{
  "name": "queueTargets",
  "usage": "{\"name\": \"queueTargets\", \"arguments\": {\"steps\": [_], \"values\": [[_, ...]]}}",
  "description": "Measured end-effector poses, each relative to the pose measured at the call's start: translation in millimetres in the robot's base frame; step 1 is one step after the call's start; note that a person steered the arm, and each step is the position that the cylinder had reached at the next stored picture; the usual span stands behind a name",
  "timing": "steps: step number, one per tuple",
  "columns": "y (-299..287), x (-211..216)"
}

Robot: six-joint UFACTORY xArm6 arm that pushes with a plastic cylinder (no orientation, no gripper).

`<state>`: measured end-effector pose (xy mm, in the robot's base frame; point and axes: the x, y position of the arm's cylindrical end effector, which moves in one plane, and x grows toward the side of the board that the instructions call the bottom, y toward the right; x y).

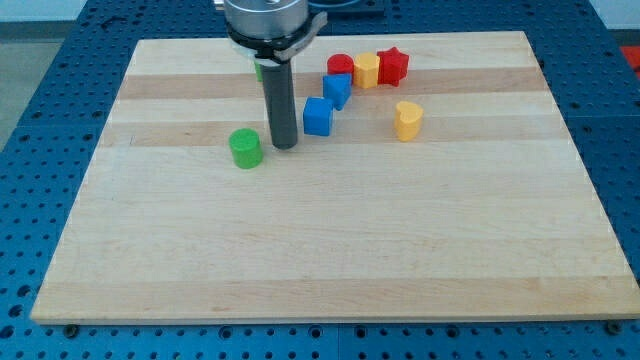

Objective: Move the blue cube right a bit

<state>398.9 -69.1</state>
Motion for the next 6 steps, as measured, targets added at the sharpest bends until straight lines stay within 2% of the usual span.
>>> {"name": "queueTargets", "arguments": {"steps": [1, 2, 6], "values": [[-3, -9], [2, -40], [47, -38]]}}
